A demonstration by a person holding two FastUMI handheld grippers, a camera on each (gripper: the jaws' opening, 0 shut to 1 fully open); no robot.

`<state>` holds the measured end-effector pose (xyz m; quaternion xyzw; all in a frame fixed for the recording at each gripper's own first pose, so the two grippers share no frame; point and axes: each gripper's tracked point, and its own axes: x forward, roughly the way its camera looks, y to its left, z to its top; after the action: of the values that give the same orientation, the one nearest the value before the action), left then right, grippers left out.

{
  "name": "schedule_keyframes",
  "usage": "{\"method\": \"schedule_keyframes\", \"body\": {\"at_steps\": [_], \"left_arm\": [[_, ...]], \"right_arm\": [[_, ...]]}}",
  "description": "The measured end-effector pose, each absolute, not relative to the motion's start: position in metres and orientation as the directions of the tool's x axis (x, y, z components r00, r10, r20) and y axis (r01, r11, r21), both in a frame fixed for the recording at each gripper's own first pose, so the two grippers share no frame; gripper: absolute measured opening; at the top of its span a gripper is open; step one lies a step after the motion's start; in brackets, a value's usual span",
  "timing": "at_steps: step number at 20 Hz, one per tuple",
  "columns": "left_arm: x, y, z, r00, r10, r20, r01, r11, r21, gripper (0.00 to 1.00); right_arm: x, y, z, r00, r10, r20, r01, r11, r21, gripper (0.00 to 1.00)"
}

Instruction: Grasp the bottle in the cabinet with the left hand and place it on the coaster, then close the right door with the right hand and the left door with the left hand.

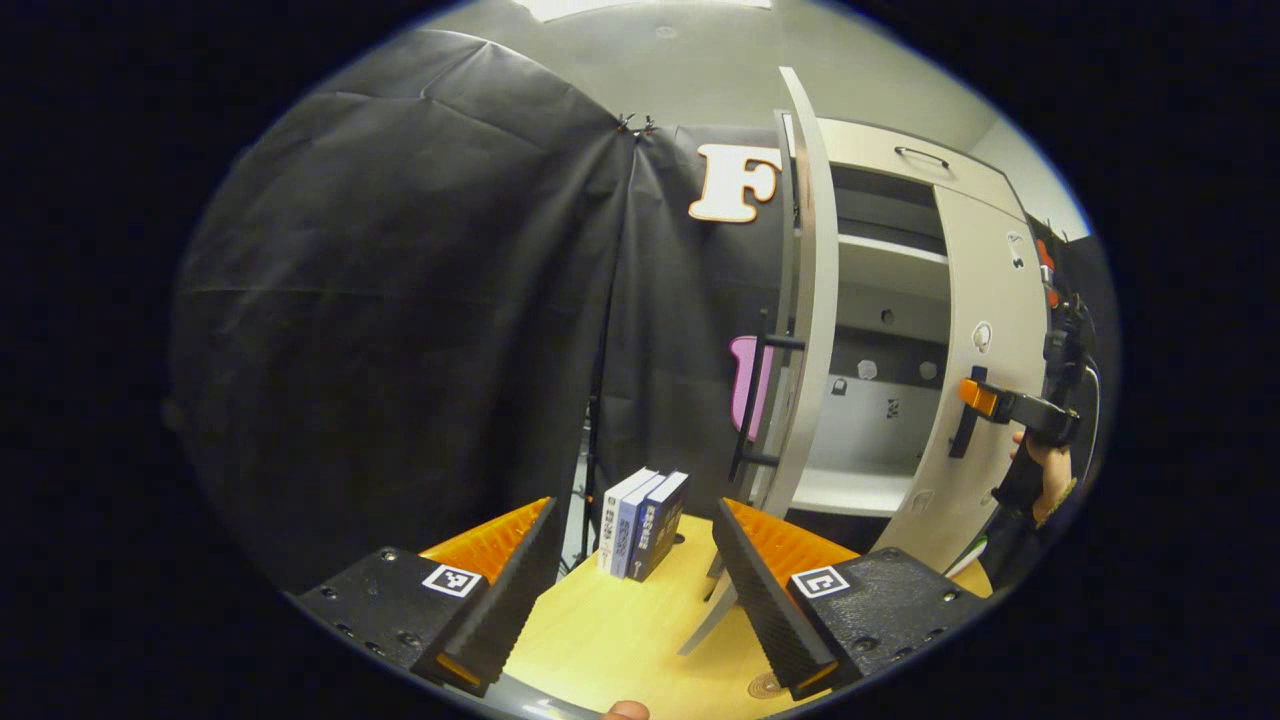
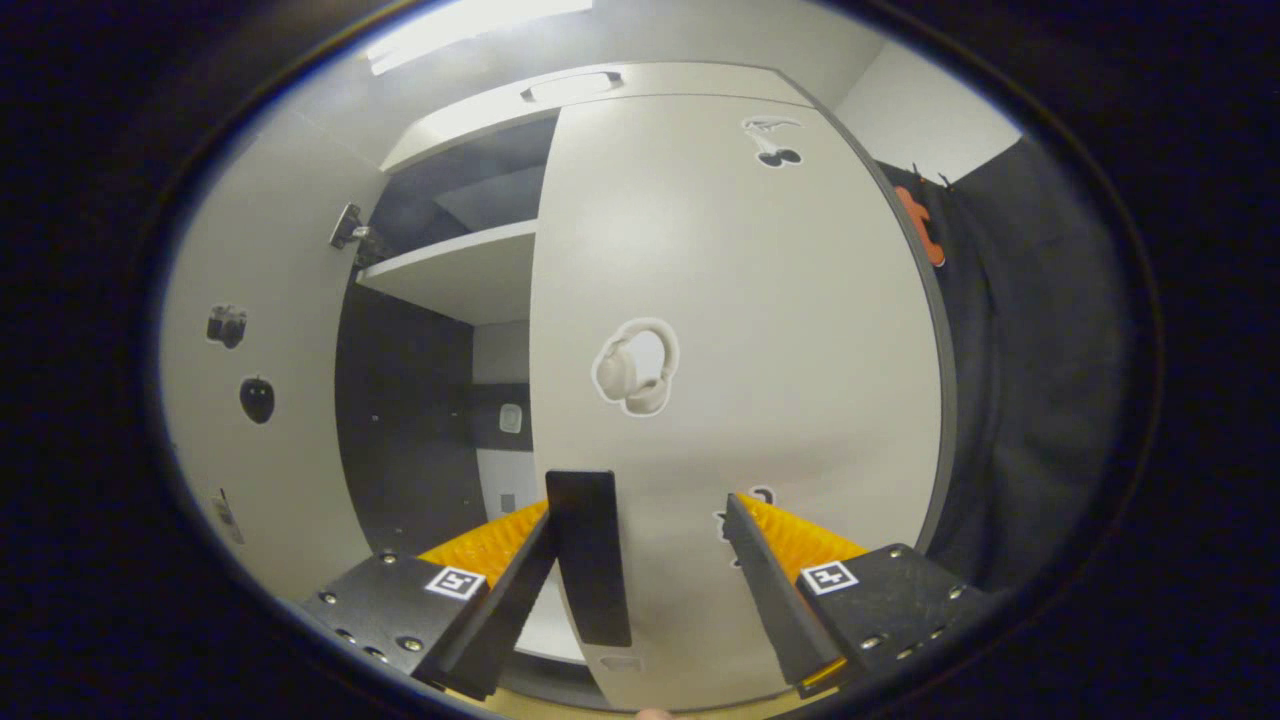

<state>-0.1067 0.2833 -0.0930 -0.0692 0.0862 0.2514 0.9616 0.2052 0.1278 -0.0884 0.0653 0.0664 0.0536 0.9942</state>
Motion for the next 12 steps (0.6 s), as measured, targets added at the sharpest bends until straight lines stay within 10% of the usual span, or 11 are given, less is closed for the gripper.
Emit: {"method": "schedule_keyframes", "body": {"at_steps": [12], "left_arm": [[-0.035,0.275,-0.079,0.951,0.269,-0.155,-0.287,0.952,-0.110,0.90]], "right_arm": [[0.148,0.060,-0.071,0.997,-0.013,-0.074,0.012,1.000,-0.013,0.99]]}}
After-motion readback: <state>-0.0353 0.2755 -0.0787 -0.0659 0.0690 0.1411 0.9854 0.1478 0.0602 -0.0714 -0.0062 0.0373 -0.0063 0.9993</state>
